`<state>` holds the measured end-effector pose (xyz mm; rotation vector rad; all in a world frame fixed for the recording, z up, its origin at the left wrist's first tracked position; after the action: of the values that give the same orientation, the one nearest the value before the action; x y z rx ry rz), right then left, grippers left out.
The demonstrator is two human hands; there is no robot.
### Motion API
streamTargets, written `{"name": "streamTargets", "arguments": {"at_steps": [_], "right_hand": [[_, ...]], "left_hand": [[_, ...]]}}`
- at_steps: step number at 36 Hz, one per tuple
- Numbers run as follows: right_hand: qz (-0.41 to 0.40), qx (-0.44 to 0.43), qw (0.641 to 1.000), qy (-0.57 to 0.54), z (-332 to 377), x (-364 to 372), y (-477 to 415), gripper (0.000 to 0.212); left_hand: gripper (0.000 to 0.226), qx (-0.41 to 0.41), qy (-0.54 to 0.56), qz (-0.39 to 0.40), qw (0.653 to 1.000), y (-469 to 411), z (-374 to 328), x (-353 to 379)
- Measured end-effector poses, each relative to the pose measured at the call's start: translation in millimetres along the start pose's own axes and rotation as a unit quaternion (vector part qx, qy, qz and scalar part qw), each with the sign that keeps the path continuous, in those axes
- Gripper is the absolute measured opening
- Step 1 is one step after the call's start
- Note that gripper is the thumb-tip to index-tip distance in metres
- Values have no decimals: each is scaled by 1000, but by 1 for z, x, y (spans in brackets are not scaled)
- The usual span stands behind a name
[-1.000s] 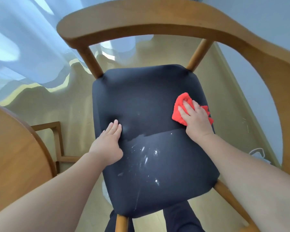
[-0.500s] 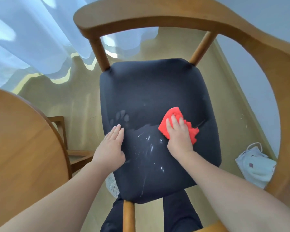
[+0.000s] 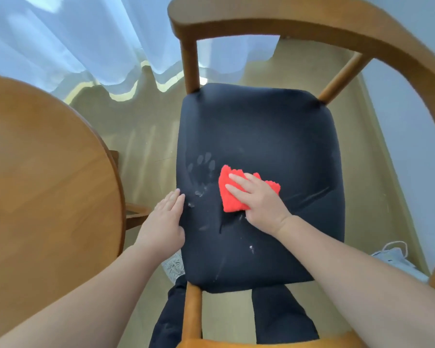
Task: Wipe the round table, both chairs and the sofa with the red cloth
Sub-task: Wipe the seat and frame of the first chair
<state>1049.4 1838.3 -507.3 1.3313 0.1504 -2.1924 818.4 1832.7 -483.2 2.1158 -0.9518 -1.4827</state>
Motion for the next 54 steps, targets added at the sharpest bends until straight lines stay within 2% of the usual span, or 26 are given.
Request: {"name": "streamTargets", "arguments": {"at_steps": [4, 6, 9, 13, 19, 22, 26, 29, 33, 37, 40, 42, 45, 50, 54], "right_hand": [[-6, -2, 1000, 23, -14, -33, -52, 60], [54, 19, 997, 46, -17, -35, -76, 64], [194, 51, 975, 99, -16, -16, -89, 73], [207, 28, 969, 129, -3, 3, -71, 73], [265, -83, 953, 123, 19, 37, 0, 73], [329, -103, 924, 168, 27, 41, 25, 71], [373, -100, 910, 152, 33, 32, 32, 76], [375, -83, 911, 148, 39, 11, 29, 76], [357, -15, 922, 147, 47, -18, 39, 76], [326, 1, 935, 138, 51, -37, 40, 76], [314, 7, 940, 132, 48, -46, 33, 77], [298, 7, 946, 129, 43, -48, 20, 79], [287, 12, 951, 117, 32, -46, -8, 82], [267, -22, 958, 99, 22, -32, -48, 72], [304, -57, 944, 113, 37, -29, -69, 77]], "left_hand": [[64, -26, 23, -36, 999, 12, 1, 0], [63, -53, 44, -57, 996, 21, 0, 2], [60, -101, 81, -72, 989, 38, -4, 12], [56, -155, 114, -85, 978, 61, -9, 27], [52, -178, 155, -132, 963, 95, -23, 33], [49, -174, 169, -150, 958, 115, -33, 33], [45, -184, 175, -194, 948, 145, -42, 29], [43, -196, 184, -235, 934, 167, -53, 24], [35, -204, 191, -254, 926, 194, -87, 45], [39, -260, 189, -285, 903, 202, -112, 72], [29, -329, 197, -344, 857, 198, -123, 79], [24, -342, 193, -373, 841, 196, -125, 79], [27, -336, 184, -386, 839, 191, -122, 79], [23, -349, 151, -390, 838, 190, -123, 83], [23, -385, 154, -382, 826, 187, -128, 83]]}}
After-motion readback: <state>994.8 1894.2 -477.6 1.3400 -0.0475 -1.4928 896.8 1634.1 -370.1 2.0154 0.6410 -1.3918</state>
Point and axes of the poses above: each hand's wrist, its own y-axis away from the middle knuckle, its own x-axis out of the palm, z = x × y, the point moved 3 cm from there along -y, towards the middle knuckle, and after that the axes turned 7 degrees about z, right-handed, at the moved point
